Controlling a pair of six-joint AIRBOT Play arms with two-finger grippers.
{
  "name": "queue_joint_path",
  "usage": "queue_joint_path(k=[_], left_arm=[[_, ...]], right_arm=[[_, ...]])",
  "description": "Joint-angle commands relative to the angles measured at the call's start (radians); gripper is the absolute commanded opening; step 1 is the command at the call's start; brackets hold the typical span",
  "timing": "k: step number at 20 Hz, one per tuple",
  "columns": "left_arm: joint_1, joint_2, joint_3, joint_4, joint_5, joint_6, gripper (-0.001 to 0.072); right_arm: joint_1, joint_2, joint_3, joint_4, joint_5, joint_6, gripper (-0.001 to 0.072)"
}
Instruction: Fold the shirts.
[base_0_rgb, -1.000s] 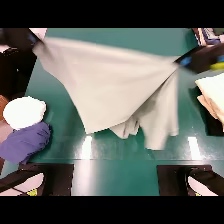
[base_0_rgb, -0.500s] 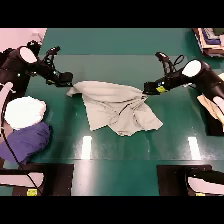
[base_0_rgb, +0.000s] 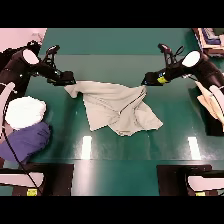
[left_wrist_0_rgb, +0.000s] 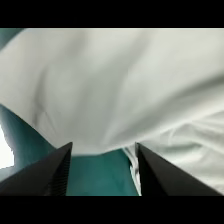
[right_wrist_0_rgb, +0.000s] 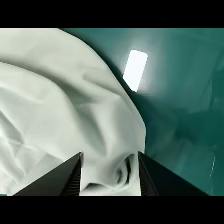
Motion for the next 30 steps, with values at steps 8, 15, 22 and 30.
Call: queue_joint_path(k=[8, 15, 22, 30], left_arm=[[-0.061, 0.318, -0.567, -0.195, -0.025, 0.0, 0.048], [-0.224, 0.337, -0.851, -0.444, 0.257, 0.023, 0.0481], [-0.367, 0.328, -0.853, -0.477, 0.46, -0.038, 0.048], [-0.269, 0.328, -0.745, -0.464, 0.402, -0.026, 0.0025]], right_arm=[[-0.182, 0.351, -0.286, 0.003, 0.163, -0.057, 0.0401], [-0.21, 0.453, -0.357, 0.003, 0.164, -0.057, 0.0353], [-0.21, 0.48, -0.357, 0.007, 0.167, -0.057, 0.0353], [-0.208, 0.492, -0.383, 0.037, 0.275, -0.043, 0.0353]])
